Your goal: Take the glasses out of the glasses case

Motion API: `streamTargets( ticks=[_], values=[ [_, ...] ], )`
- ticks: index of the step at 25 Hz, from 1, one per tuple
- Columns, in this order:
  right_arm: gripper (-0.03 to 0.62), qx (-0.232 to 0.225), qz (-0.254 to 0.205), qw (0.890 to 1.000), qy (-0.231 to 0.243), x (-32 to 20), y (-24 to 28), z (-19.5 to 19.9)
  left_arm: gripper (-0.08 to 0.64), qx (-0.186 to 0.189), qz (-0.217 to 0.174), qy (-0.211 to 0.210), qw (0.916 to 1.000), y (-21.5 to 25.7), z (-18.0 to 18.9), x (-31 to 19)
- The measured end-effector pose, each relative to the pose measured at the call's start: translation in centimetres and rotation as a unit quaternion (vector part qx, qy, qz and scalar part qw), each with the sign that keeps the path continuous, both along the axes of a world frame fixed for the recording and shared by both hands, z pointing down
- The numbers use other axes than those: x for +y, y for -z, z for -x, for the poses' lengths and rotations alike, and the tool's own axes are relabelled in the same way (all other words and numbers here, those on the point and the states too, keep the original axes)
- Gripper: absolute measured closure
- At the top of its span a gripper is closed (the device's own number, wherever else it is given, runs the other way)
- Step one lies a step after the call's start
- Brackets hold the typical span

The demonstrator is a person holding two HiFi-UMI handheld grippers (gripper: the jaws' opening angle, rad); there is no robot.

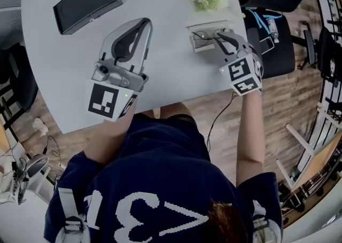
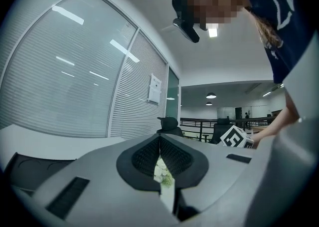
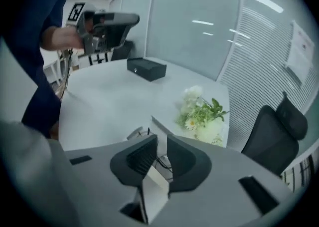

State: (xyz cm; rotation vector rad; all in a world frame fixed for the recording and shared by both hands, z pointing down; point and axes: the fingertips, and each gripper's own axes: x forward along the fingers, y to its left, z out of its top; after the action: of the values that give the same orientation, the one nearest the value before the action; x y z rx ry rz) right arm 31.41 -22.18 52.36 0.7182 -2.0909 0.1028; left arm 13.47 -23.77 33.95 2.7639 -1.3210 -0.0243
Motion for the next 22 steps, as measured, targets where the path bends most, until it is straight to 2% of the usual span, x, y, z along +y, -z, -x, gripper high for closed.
streamTargets(
  ticks=[1, 2, 5, 9, 14, 16, 18, 22],
  values=[
    [0.503, 0.033, 0.013, 0.999, 0.027, 0.0, -1.5, -0.1, 0.543, -0.001, 0.003, 0.002, 1.0, -0.3, 0.1, -0.1],
    [0.479, 0.066, 0.028, 0.996, 0.055, 0.1, -2.9, -0.3, 0.543, -0.002, 0.007, 0.005, 1.0, -0.5, 0.1, 0.0],
    [0.47, 0.137, 0.064, 0.98, 0.128, 0.6, -5.6, -0.6, 0.543, -0.005, 0.017, 0.015, 0.9997, -1.0, 0.5, 0.1],
    [0.493, 0.166, 0.092, 0.966, 0.176, 0.2, -6.6, -0.2, 0.543, -0.007, 0.018, 0.028, 0.9994, -1.3, 1.0, 0.1],
    [0.506, 0.236, 0.113, 0.936, 0.237, 0.0, -7.9, -0.2, 0.543, -0.006, 0.02, 0.038, 0.9991, -1.3, 1.5, 0.2],
    [0.519, 0.25, 0.116, 0.928, 0.251, 0.0, -8.0, -0.2, 0.543, -0.006, 0.02, 0.041, 0.9989, -1.3, 1.6, 0.2],
    [0.566, 0.244, 0.107, 0.93, 0.253, 0.0, -7.8, 0.0, 0.543, -0.005, 0.019, 0.044, 0.9989, -1.2, 1.8, 0.1],
    [0.566, 0.187, 0.063, 0.953, 0.232, 0.6, -5.5, 0.8, 0.543, -0.004, 0.01, 0.042, 0.999, -0.5, 1.9, 0.2]
  ],
)
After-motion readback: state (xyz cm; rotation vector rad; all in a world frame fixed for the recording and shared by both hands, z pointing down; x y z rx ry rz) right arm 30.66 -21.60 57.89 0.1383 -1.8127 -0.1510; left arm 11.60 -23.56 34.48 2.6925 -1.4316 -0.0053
